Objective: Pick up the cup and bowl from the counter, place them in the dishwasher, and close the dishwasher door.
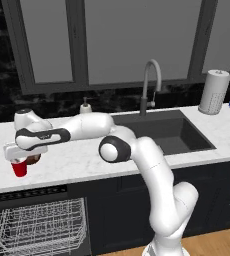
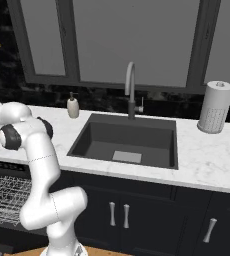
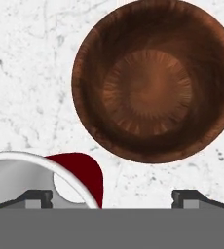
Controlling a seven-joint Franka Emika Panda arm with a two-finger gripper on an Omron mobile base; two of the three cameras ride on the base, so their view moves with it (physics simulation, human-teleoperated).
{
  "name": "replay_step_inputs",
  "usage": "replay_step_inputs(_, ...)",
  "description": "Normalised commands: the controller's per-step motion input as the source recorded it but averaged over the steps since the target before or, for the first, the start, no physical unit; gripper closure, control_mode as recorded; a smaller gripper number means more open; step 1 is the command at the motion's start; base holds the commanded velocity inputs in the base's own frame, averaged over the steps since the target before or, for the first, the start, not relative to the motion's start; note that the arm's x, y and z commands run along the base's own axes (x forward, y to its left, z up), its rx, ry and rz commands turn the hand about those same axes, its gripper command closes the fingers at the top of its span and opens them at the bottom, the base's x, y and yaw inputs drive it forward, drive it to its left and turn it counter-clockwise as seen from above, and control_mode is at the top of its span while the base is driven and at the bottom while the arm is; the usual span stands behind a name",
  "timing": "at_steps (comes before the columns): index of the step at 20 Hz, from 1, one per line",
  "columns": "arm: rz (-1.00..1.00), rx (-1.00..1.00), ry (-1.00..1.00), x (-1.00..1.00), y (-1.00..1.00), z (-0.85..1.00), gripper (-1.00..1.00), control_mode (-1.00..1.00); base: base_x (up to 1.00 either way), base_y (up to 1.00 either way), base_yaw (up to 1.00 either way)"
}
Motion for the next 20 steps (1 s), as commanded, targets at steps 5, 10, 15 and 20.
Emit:
replay_step_inputs(5,0.0,0.0,0.0,0.0,0.0,0.0,1.0,-1.0,0.0,0.0,0.0)
replay_step_inputs(10,0.0,0.0,0.0,-0.01,0.0,0.0,1.0,-1.0,0.0,0.0,0.0)
replay_step_inputs(15,0.0,0.01,-0.16,-0.7,-0.04,0.05,1.0,-1.0,0.0,0.0,0.0)
replay_step_inputs(20,-0.02,0.04,-0.33,-1.0,-0.29,0.3,1.0,-1.0,0.0,0.0,0.0)
